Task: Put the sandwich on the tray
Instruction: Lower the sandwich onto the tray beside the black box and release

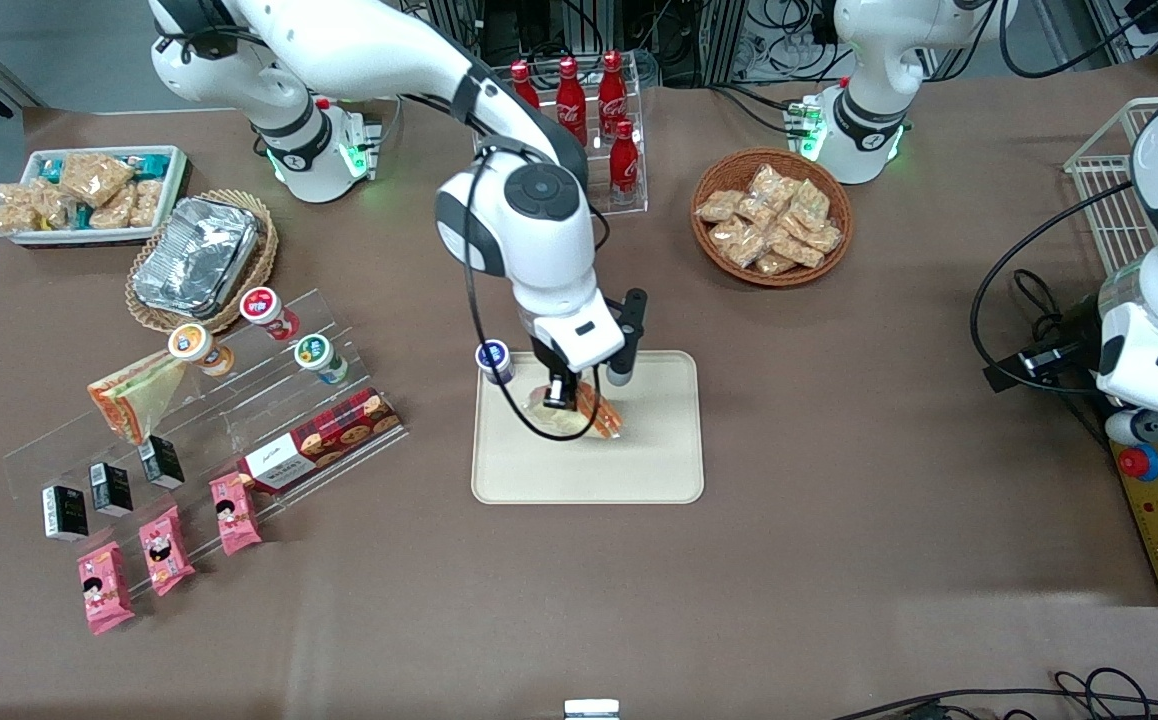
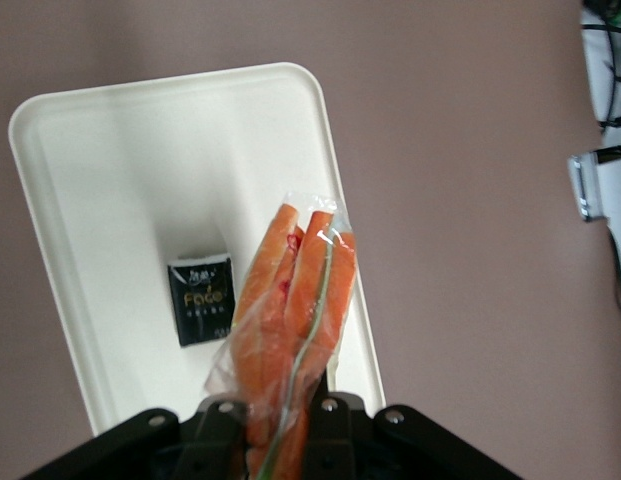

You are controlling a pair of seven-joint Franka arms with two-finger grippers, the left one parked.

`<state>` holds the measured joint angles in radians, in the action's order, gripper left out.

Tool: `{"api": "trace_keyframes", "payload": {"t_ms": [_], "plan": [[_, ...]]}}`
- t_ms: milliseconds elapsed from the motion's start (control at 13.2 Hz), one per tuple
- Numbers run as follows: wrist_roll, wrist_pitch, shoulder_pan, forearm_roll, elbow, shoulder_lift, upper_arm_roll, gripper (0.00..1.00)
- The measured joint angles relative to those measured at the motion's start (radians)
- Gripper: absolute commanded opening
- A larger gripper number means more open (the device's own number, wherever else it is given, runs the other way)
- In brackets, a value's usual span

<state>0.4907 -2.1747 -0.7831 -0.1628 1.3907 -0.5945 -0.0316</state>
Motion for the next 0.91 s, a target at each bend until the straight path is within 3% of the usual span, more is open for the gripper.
{"api": "trace_keyframes", "payload": {"t_ms": [679, 830, 906], "plan": [[0.051, -0.186, 0.004, 0.000, 0.001, -0.126, -0.006, 0.26], [0.056, -0.217, 0.004, -0.004, 0.002, -0.152, -0.008, 0.30], [0.060, -0.228, 0.005, -0.013, 0.002, -0.165, -0.012, 0.37]]}}
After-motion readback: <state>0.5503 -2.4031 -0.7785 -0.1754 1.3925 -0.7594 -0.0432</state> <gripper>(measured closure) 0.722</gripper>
